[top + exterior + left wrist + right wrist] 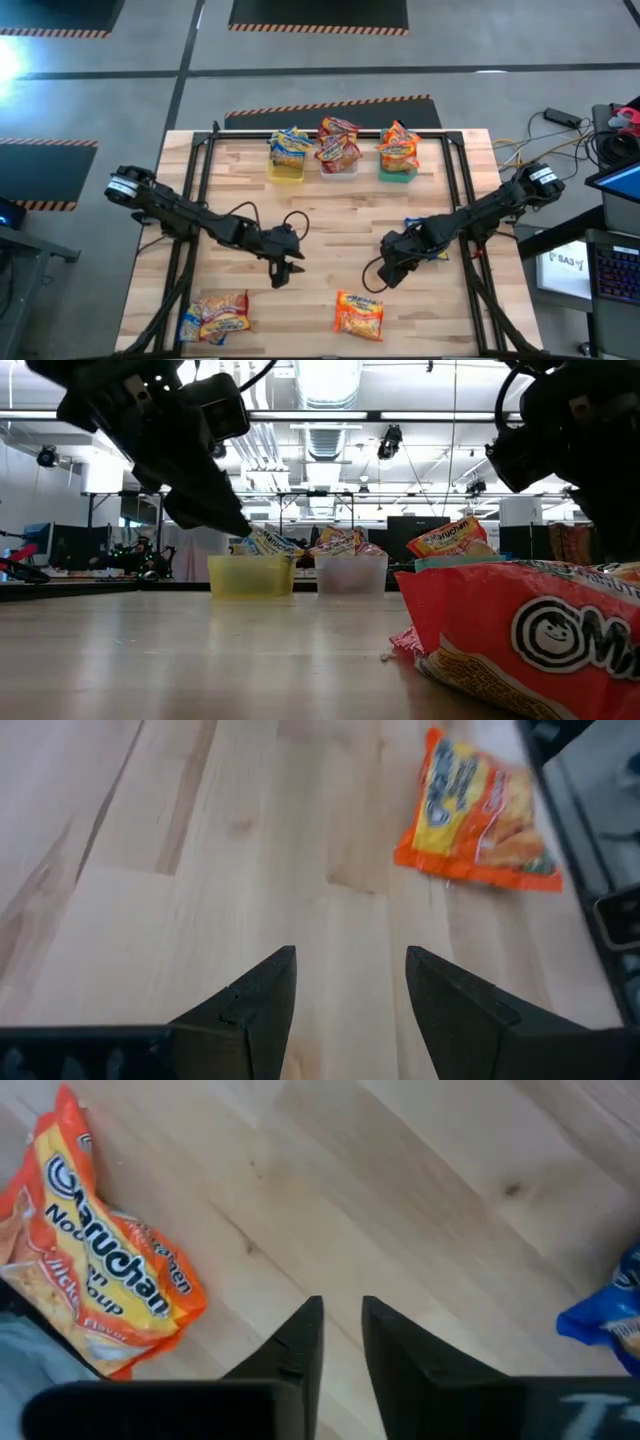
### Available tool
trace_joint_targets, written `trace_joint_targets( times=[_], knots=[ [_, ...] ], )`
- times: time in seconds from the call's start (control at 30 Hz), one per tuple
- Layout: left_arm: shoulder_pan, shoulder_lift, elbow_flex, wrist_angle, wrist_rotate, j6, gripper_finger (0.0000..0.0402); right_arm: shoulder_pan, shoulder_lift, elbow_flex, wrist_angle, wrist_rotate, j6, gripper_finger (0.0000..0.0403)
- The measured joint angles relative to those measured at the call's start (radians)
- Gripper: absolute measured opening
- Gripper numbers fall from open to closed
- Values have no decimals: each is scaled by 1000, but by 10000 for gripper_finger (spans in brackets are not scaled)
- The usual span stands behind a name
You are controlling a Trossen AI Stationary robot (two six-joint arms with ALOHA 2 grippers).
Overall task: Sort Maruchan noodles
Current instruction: Put the top blue noodle pack into the yellow bin
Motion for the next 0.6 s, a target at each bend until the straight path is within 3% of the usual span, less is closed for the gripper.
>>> trace_joint_targets(
  times=[0.23, 0.5, 0.6],
  knots=[
    [0, 0, -58, 134, -54, 0, 173, 1, -57, 0, -126, -15, 83, 114],
    [0, 0, -62, 227, -178, 13, 173, -12, -209, -7, -436, 93, 143, 137],
    [0, 0, -55, 252, -196, 44, 173, -18, -273, -37, -471, 146, 169, 137]
  ],
)
